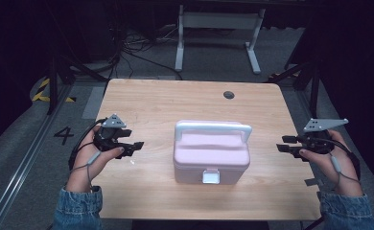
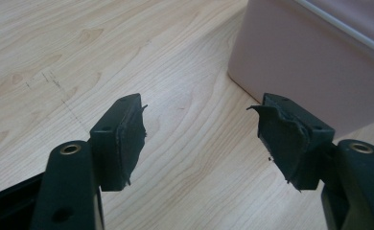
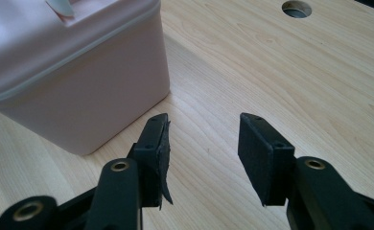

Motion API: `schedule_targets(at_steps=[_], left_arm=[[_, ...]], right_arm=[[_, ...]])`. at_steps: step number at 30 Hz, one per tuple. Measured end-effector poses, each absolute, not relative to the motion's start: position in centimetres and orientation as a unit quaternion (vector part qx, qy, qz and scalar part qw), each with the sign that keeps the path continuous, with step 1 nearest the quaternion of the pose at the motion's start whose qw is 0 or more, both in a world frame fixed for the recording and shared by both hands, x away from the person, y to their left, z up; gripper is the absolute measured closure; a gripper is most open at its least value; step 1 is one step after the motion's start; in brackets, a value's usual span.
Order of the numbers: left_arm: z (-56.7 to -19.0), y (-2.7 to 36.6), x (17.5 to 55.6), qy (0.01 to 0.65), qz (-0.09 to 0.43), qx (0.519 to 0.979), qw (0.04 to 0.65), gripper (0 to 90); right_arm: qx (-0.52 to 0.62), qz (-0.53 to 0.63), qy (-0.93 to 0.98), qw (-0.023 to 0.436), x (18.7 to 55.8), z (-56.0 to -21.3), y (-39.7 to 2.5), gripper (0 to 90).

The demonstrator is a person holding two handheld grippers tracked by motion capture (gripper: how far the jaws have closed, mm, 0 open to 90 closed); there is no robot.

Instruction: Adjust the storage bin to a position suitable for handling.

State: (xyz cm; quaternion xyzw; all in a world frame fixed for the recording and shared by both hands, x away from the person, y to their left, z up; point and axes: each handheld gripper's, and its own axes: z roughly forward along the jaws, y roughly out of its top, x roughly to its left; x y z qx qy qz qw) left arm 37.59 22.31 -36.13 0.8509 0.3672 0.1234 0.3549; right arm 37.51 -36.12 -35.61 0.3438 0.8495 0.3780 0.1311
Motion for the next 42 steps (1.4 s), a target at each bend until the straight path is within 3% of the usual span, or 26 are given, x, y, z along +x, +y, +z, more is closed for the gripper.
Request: schedule_targets(at_steps=[20, 33, 42], left_arm=[[-34.3, 20.3, 37.4, 0.345, 0.121, 0.843, 0.394, 36.7], [-32.7, 16.6, 37.1, 0.292, 0.100, 0.830, 0.464, 37.2], [-32.1, 13.6, 36.7, 0.262, 0.103, 0.832, 0.478, 37.0]], right_arm=[[0.361, 0.364, 0.850, 0.120, 36.9, -36.2, -35.8, 49.1], [0.385, 0.362, 0.842, 0.110, 36.0, -36.7, -36.2, 47.9], [0.388, 0.361, 0.842, 0.102, 35.5, -37.1, -36.2, 47.9]])
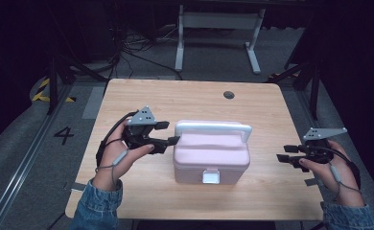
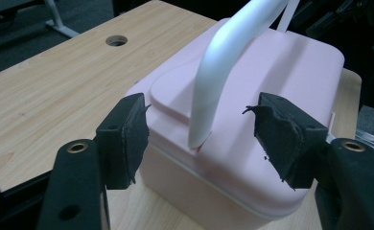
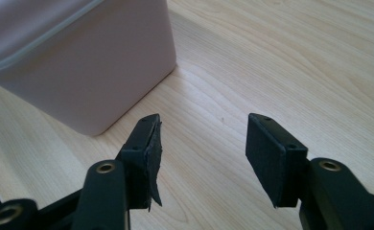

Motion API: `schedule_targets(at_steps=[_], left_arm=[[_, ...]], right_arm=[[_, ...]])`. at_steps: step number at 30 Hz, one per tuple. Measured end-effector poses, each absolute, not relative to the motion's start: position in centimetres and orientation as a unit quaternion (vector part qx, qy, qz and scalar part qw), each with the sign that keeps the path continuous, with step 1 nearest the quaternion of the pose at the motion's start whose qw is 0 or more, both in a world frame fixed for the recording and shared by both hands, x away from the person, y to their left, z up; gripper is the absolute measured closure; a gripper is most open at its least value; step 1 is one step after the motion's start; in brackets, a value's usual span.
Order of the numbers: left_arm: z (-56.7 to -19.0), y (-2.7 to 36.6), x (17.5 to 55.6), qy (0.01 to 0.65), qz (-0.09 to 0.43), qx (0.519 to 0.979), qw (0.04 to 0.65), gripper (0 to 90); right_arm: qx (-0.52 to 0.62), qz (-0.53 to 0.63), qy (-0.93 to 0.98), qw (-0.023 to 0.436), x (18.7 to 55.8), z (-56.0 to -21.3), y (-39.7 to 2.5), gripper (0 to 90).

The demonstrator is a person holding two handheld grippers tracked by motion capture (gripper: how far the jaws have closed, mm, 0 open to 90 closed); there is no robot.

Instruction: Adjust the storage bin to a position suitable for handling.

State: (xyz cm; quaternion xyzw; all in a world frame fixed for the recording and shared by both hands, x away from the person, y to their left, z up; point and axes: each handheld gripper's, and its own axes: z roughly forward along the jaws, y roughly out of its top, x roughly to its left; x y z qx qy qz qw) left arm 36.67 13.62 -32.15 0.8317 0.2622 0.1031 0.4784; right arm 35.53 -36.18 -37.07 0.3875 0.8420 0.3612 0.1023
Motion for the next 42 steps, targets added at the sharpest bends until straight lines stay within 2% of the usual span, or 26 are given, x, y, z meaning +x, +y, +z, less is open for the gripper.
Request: schedule_targets(at_steps=[5, 19, 24, 30, 36, 42], left_arm=[[-32.3, 12.3, 36.8, 0.249, 0.119, 0.834, 0.478, 37.1], [-34.1, 10.0, 38.2, 0.268, 0.131, 0.830, 0.471, 36.7], [-34.5, 9.5, 38.3, 0.269, 0.127, 0.825, 0.480, 39.5], [-34.6, 9.3, 38.3, 0.268, 0.146, 0.814, 0.495, 46.4], [-34.4, 9.4, 38.1, 0.270, 0.151, 0.808, 0.502, 62.5], [-33.9, 9.2, 37.8, 0.268, 0.151, 0.798, 0.519, 65.2]], right_arm=[[0.388, 0.360, 0.843, 0.100, 35.4, -37.2, -36.0, 47.9], [0.383, 0.354, 0.848, 0.091, 35.6, -37.7, -35.4, 47.8], [0.382, 0.355, 0.848, 0.092, 35.6, -37.7, -35.4, 47.8], [0.382, 0.355, 0.849, 0.089, 35.7, -37.8, -35.2, 47.8], [0.382, 0.358, 0.847, 0.090, 35.6, -37.8, -35.2, 47.7], [0.382, 0.356, 0.848, 0.091, 35.6, -37.8, -35.2, 47.7]])
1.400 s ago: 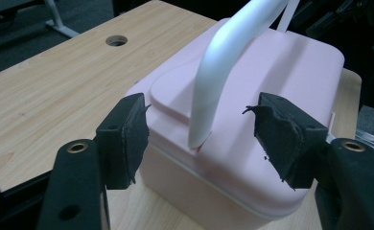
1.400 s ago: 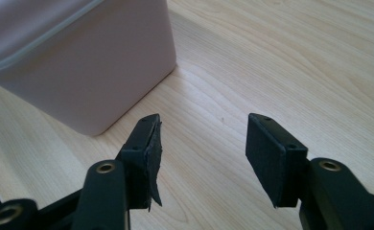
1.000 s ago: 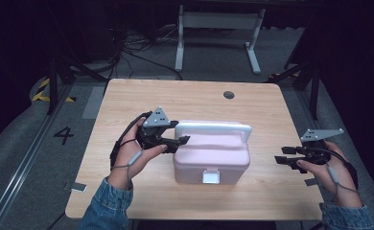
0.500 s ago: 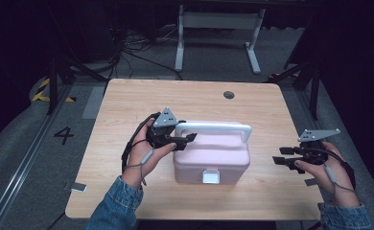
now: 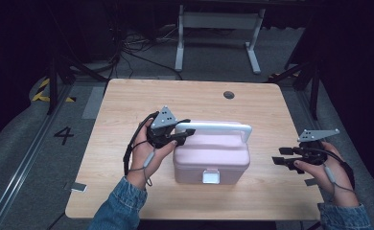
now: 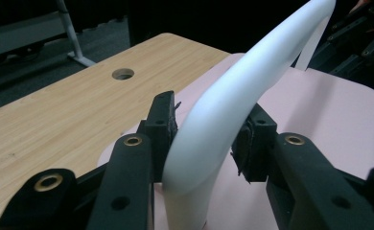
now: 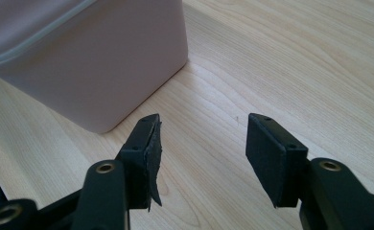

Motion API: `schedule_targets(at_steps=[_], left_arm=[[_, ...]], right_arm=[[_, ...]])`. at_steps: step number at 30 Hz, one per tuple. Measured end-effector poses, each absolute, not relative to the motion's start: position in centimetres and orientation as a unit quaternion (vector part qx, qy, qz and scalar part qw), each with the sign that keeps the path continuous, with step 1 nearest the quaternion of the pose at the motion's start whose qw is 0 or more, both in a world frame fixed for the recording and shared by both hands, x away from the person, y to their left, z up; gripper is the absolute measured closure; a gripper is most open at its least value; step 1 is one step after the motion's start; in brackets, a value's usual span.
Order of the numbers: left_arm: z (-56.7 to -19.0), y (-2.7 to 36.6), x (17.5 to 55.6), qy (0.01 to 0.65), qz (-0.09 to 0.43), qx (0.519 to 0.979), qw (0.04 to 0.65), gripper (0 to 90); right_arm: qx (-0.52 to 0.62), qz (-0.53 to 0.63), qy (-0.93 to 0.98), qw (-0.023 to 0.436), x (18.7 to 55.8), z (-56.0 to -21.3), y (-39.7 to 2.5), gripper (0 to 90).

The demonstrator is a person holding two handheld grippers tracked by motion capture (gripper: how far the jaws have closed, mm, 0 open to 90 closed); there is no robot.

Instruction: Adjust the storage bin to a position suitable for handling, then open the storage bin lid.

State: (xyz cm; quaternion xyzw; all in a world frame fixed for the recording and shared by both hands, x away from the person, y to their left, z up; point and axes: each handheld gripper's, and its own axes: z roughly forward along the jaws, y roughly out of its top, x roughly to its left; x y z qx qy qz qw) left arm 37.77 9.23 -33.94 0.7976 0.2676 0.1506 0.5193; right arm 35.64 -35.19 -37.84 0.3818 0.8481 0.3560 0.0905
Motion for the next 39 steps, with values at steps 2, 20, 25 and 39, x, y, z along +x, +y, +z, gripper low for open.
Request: schedule_targets(at_steps=[2, 20, 25, 39], left_arm=[[-33.9, 9.2, 37.7, 0.267, 0.155, 0.798, 0.517, 65.5], [-32.9, 9.6, 38.8, 0.269, 0.137, 0.801, 0.516, 68.2], [-32.2, 9.9, 39.4, 0.278, 0.124, 0.802, 0.513, 68.4], [-30.4, 9.6, 41.0, 0.290, 0.133, 0.803, 0.503, 69.1]], right_arm=[[0.382, 0.357, 0.848, 0.091, 35.6, -37.9, -35.2, 47.7], [0.368, 0.375, 0.844, 0.106, 35.7, -37.5, -35.0, 49.6], [0.358, 0.382, 0.845, 0.110, 35.7, -37.4, -34.7, 50.0], [0.341, 0.407, 0.838, 0.126, 35.4, -36.7, -34.4, 51.5]])
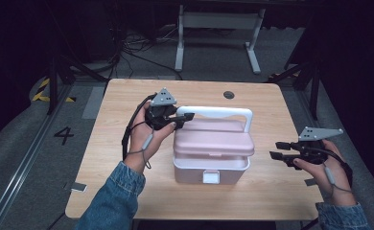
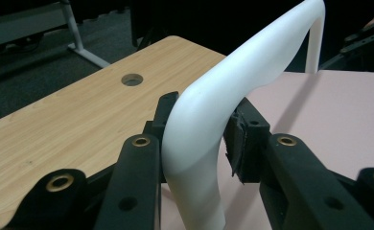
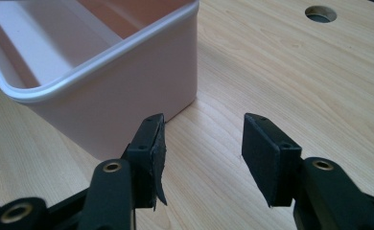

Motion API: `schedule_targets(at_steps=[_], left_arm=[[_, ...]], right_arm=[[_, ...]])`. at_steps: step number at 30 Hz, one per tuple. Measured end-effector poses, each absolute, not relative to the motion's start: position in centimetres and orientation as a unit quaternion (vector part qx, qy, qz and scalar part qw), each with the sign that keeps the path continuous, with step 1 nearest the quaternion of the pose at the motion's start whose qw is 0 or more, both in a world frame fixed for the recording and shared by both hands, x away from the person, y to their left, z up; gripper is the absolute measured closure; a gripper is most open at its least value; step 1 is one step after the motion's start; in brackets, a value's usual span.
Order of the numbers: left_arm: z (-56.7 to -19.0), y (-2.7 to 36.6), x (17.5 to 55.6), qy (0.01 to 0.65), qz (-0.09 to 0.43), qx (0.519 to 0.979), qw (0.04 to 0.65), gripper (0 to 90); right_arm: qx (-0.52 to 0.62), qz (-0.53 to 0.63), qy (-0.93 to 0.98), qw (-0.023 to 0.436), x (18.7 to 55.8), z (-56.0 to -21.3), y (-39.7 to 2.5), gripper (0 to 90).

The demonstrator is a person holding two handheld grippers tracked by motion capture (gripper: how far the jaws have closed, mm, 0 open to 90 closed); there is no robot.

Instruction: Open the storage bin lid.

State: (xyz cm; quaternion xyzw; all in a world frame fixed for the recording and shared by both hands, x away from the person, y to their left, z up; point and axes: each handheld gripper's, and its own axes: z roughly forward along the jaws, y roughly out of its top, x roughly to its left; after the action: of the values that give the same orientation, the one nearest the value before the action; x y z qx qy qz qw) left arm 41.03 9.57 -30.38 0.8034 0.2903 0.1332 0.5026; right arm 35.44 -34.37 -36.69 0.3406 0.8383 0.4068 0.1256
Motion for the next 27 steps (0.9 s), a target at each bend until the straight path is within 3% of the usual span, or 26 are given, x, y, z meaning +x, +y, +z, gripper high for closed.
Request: schedule_targets(at_steps=[13, 27], left_arm=[[-30.2, 9.4, 43.2, 0.313, 0.123, 0.798, 0.500, 70.8], [-30.0, 9.2, 44.3, 0.324, 0.126, 0.796, 0.496, 71.0]], right_arm=[[0.310, 0.447, 0.827, 0.141, 34.9, -35.6, -33.9, 54.1], [0.272, 0.515, 0.807, 0.098, 33.8, -33.8, -31.5, 64.0]])
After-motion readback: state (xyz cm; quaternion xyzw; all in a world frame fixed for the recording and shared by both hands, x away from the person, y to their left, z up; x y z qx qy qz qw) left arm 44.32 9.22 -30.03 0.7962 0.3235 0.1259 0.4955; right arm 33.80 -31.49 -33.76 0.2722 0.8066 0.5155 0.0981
